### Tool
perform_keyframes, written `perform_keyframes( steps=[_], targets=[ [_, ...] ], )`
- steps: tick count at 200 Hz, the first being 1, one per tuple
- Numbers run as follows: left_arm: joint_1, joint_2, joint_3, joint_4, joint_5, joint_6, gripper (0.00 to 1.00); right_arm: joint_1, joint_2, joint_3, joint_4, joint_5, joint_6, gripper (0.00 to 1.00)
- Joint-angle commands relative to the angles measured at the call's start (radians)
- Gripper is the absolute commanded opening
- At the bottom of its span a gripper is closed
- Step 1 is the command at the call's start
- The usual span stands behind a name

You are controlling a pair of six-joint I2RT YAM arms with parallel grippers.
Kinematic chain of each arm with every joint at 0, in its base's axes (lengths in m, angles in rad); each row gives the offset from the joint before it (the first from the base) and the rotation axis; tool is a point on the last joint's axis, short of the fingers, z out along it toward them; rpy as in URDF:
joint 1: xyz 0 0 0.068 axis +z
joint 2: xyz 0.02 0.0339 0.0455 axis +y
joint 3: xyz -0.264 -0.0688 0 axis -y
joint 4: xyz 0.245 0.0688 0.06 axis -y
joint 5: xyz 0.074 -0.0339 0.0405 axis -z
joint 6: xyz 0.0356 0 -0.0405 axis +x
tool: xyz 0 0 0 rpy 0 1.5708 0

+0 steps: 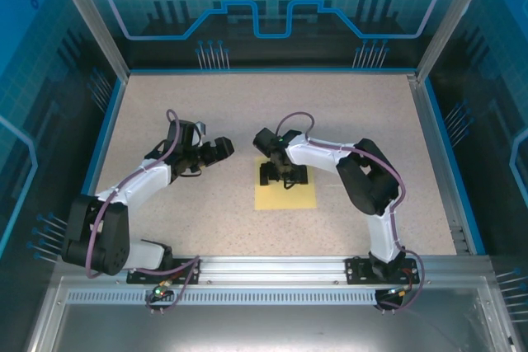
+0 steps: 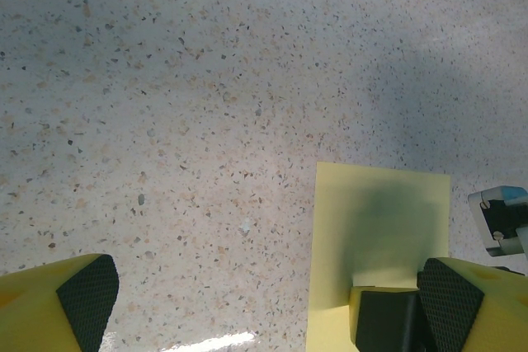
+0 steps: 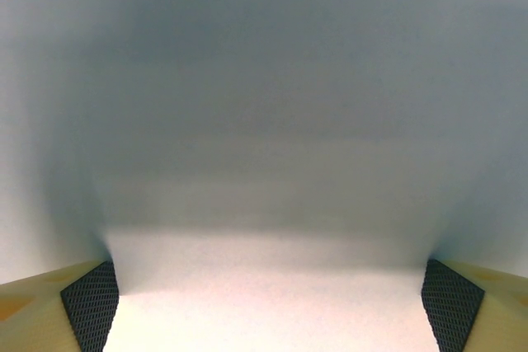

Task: Fold a paper plane with a square sheet of paper (pick it up from the middle)
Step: Fold the square sheet of paper in half at the center of the table.

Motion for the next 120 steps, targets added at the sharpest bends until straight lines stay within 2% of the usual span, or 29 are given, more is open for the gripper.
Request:
perform_keyframes(
  steps=[1, 62, 120],
  targets=[
    [-0.009, -0.002, -0.008, 0.007, -0.002, -0.003, 0.99, -0.013, 0.125, -0.074, -0.004, -0.028, 0.004, 0.95],
    [-0.01, -0.001, -0.011, 0.009, -0.007, -0.007, 0.99, -0.014, 0.108, -0.075, -0.004, -0.016, -0.001, 0.92],
    [-0.01, -0.006, -0.007, 0.001, -0.007, -0.002, 0.98, -0.011, 0.016, 0.011, -0.07, 0.045, -0.027, 0.99]
  ],
)
